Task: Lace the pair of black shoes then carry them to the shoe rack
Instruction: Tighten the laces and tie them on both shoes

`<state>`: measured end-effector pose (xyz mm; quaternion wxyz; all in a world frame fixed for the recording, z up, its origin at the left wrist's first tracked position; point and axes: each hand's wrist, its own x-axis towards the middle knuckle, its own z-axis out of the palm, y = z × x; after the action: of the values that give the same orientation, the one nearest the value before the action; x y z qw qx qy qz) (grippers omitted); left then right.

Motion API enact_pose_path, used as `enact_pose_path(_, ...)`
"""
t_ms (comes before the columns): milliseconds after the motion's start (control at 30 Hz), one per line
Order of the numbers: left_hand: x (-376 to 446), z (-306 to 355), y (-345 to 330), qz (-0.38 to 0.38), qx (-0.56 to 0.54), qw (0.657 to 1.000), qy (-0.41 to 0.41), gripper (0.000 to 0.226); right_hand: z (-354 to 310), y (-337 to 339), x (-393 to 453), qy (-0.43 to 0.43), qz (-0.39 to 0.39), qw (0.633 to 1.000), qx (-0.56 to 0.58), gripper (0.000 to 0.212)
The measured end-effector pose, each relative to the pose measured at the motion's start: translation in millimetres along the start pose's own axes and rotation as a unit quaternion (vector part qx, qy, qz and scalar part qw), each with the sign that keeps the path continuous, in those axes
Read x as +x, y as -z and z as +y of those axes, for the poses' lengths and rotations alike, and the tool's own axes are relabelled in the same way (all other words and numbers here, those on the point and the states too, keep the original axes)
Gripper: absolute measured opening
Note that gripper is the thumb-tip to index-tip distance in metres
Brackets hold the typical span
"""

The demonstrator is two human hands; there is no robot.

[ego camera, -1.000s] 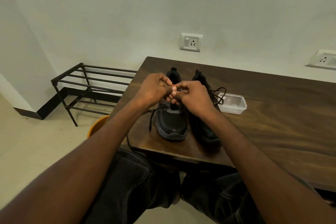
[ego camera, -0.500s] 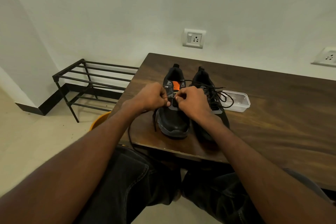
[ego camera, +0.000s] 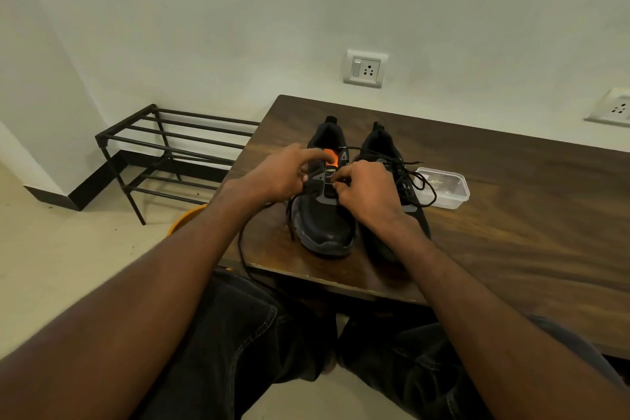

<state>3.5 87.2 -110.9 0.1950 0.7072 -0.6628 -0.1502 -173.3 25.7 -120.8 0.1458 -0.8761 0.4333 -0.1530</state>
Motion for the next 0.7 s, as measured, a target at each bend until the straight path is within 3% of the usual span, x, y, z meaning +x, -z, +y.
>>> enact_pose_path(100, 6.7, 1.7, -0.7, -0.017, 0.057, 0.998, -0.012, 0.061, -2.5, 1.9, -2.0, 0.009, 0.002, 1.0, -0.029, 0.024)
enact_pose_path(233, 11.6, 1.8, -2.3, 0.013, 0.032, 0.999, -0.025, 0.043, -4.6, -2.0, -1.9, -0.004, 0.011, 1.0, -0.028, 0.023)
enact_pose_path(567, 11.1, -3.8, -5.6, 0.025, -0.005, 0.999, -0.027, 0.041, -6.6, -22.0, -0.5, -0.085, 0.01, 0.986, 0.146, 0.014)
enact_pose_path(700, 8.1, -1.8, -6.8, 0.036, -0.013, 0.999, -0.022, 0.052, -10.4, -22.4, -5.4, -0.087, 0.034, 0.995, 0.043, 0.02)
